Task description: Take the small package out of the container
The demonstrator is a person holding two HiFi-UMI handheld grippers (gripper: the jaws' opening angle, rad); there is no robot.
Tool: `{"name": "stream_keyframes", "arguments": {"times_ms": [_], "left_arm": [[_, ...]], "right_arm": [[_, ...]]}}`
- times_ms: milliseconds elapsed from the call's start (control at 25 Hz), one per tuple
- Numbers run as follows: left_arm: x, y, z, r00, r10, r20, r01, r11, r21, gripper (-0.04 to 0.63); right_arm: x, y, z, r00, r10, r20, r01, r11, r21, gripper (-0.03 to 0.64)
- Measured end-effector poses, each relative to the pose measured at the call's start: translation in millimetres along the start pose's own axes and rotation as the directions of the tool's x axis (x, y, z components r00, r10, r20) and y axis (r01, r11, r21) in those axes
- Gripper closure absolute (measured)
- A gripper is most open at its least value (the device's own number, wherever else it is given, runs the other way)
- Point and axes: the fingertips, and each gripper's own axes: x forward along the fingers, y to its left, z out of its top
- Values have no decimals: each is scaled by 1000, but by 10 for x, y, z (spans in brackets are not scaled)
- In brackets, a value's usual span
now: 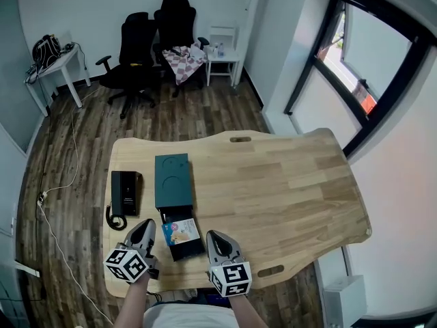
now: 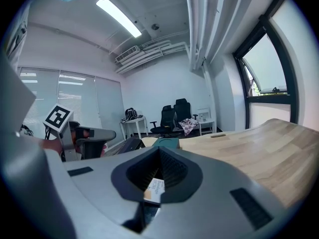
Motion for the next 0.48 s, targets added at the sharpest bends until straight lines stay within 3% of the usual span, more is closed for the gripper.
{"name": "stream_keyframes", "arguments": {"times_ms": [160, 480], "left_arm": [[57, 33, -111, 1000, 9, -29, -9, 1000, 11, 595], [-21, 198, -731, 985, 51, -164, -57, 998, -31, 595]], "right_arm": [[9, -33, -35, 1000, -6, -7, 6, 1000, 5, 612], [46, -27, -405, 997, 3, -76, 0, 999, 45, 612]]}}
